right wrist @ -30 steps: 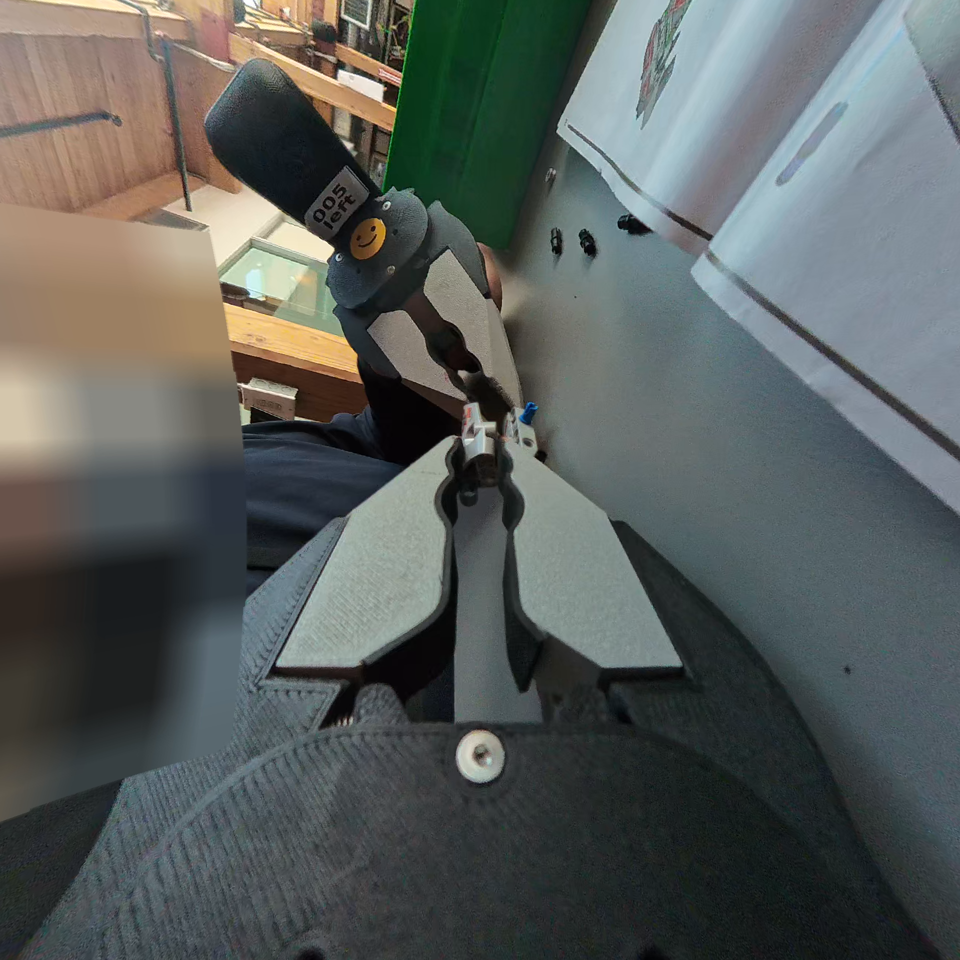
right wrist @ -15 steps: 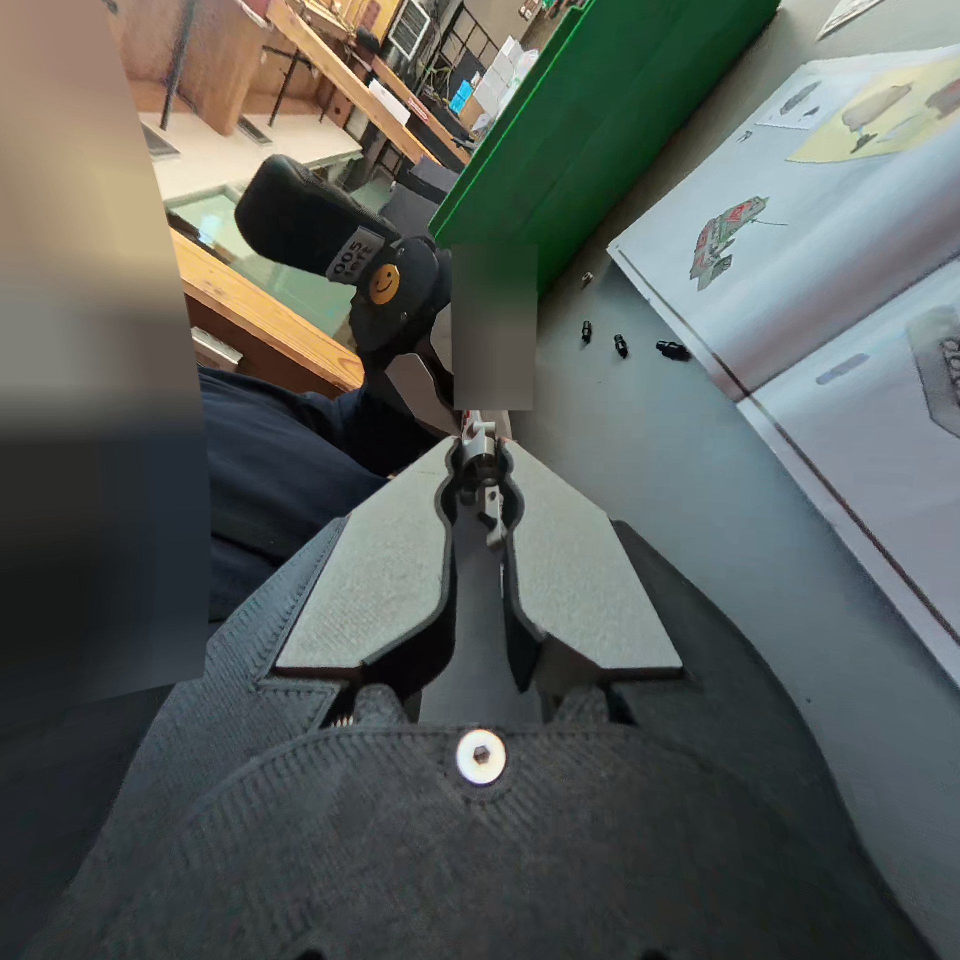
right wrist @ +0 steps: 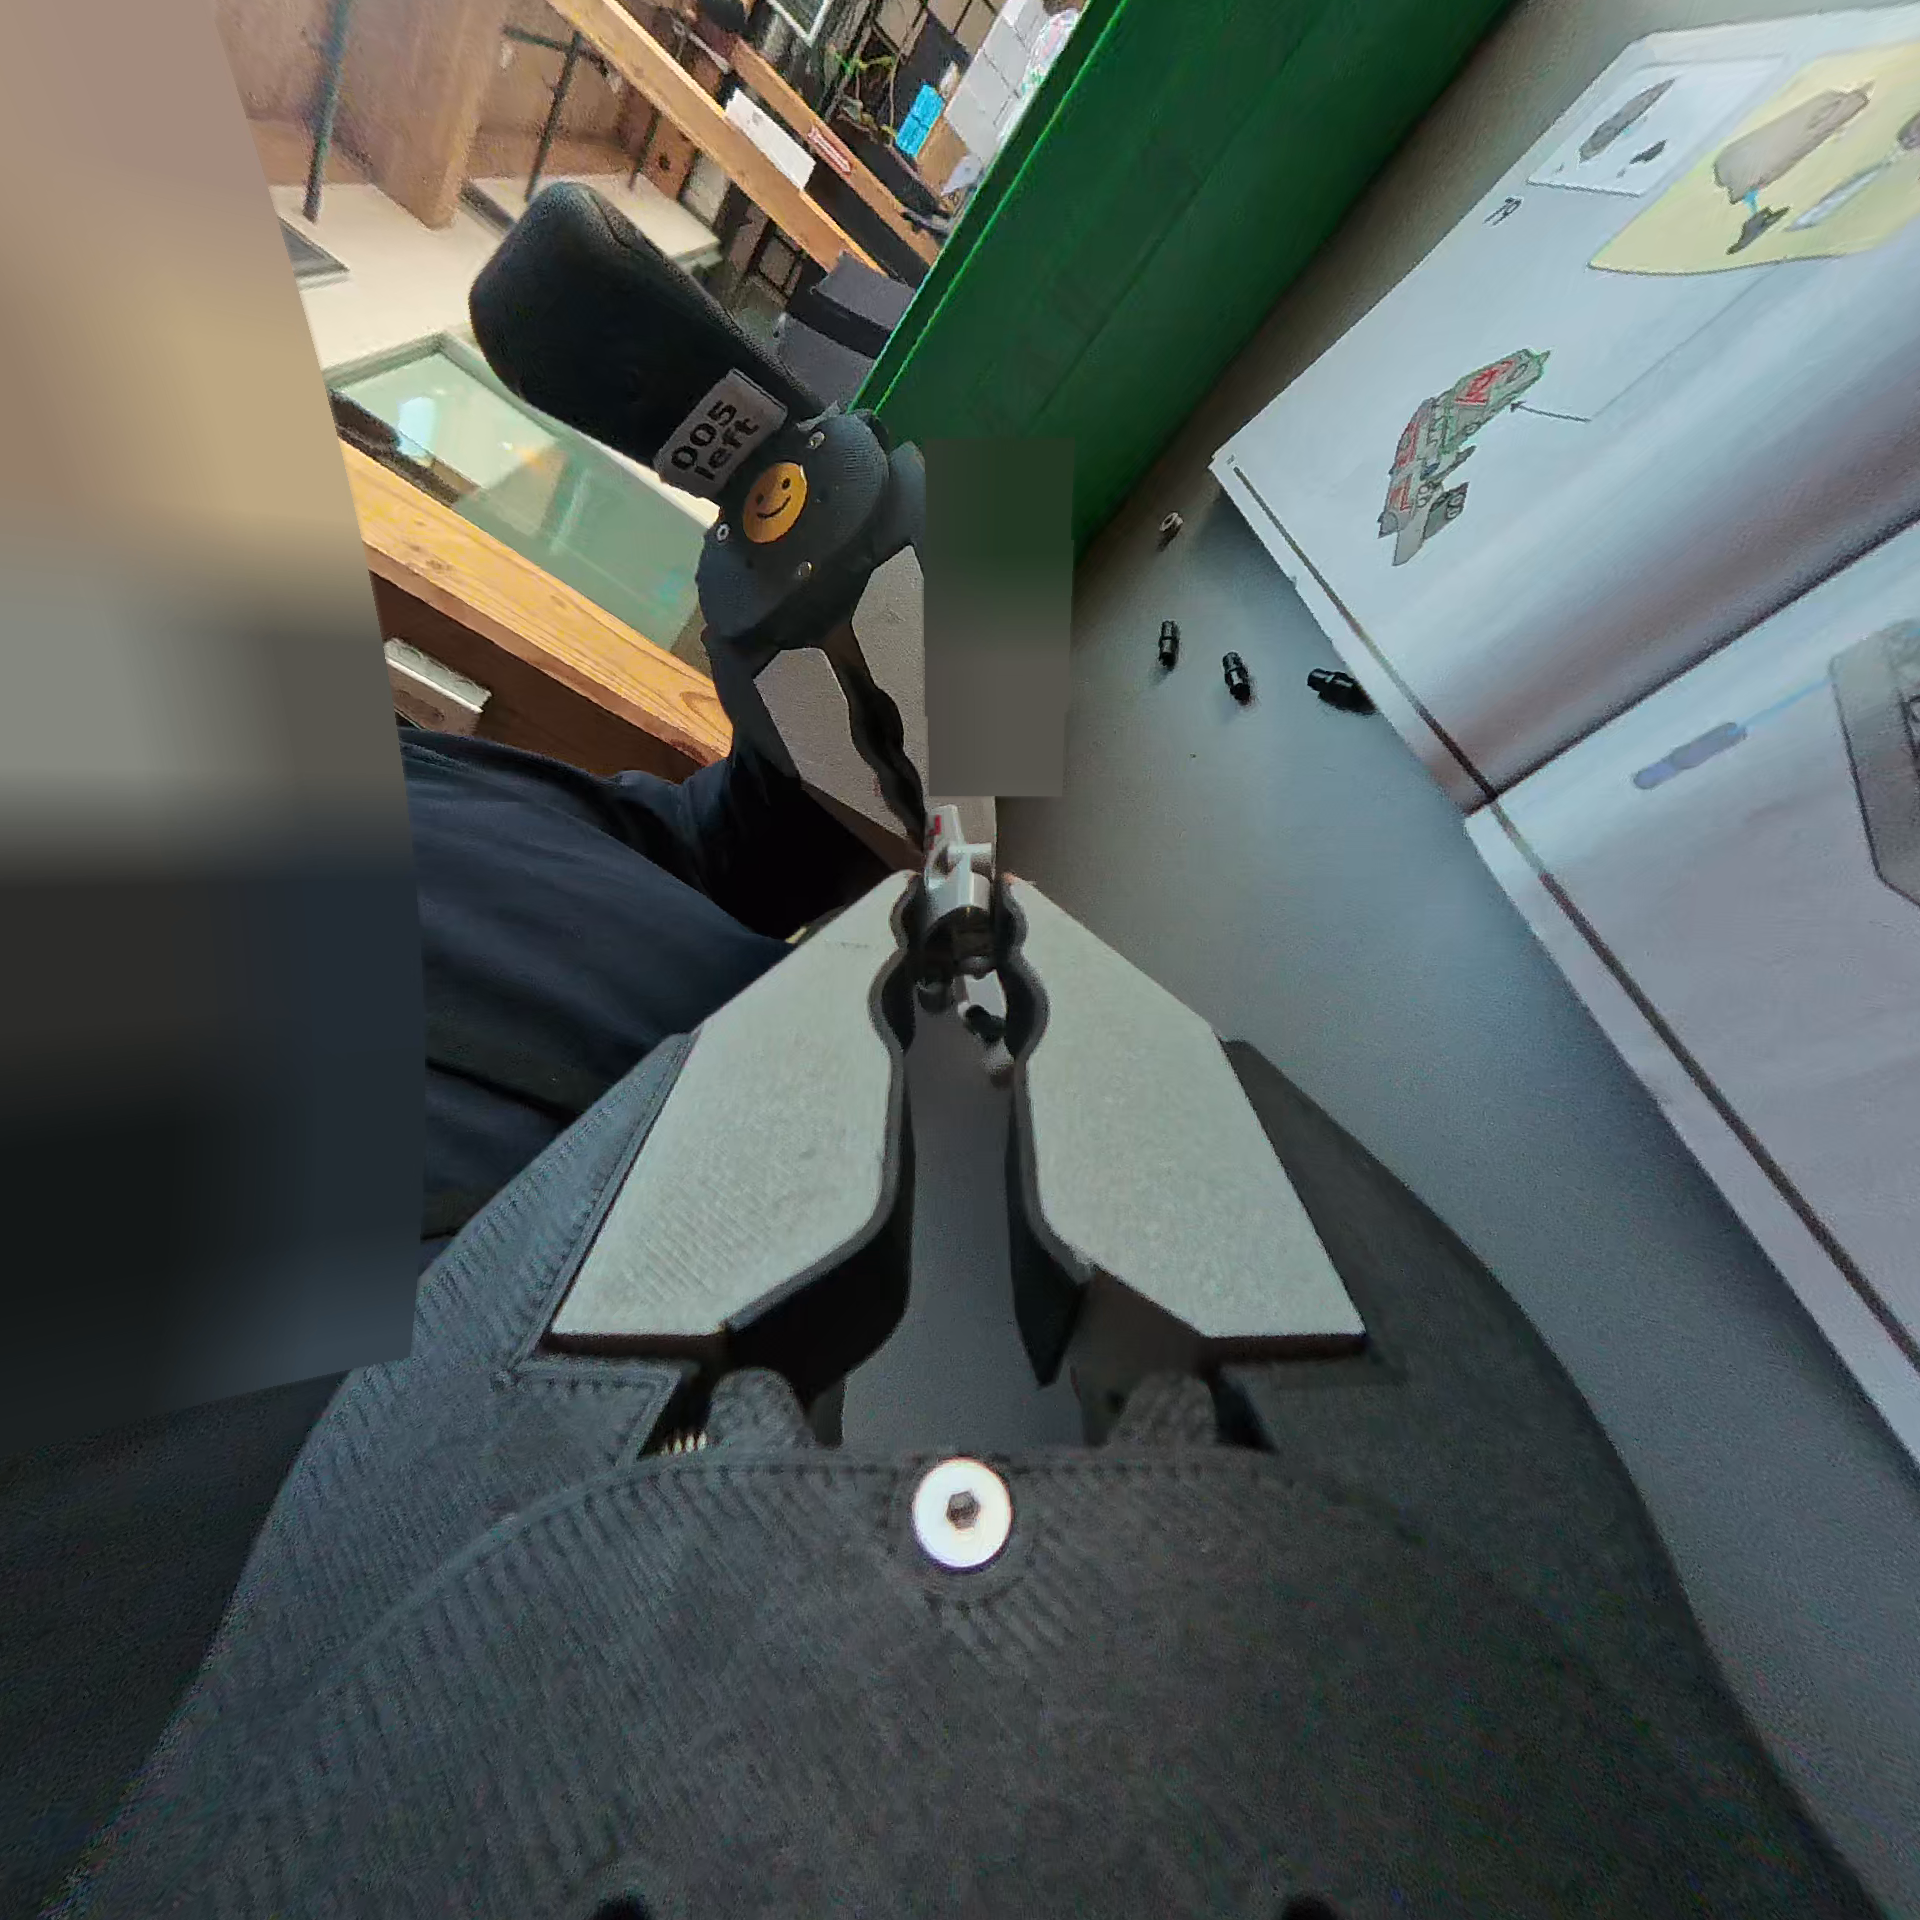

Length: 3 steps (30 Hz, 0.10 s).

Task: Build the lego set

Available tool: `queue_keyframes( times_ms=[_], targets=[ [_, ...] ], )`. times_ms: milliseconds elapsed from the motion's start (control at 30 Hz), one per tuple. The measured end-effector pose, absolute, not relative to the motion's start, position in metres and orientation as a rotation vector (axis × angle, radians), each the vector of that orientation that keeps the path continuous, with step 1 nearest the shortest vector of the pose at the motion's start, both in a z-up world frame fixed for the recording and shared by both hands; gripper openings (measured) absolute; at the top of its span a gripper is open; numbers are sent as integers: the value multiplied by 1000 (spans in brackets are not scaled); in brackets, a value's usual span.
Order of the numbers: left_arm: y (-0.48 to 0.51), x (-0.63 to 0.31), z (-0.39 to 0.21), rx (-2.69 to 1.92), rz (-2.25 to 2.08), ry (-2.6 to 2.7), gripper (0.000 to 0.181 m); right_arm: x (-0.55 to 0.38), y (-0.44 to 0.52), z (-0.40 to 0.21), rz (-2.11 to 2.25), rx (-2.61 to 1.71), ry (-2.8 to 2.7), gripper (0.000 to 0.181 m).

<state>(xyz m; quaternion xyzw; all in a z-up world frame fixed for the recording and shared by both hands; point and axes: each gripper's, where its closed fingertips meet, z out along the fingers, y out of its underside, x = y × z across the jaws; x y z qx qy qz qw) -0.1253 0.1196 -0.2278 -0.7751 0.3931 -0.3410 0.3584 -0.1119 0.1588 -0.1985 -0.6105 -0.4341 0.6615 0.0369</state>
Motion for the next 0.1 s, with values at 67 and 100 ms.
queue_keyframes(
  times_ms=[67,100],
  targets=[
    [120,-125,-229,-2009,-886,1013,0,-113,161,-199,2086,-1922,-1288,8],
    [120,-125,-230,-2016,-890,1013,0,-112,162,-201,2124,-1956,-1265,9]
  ],
)
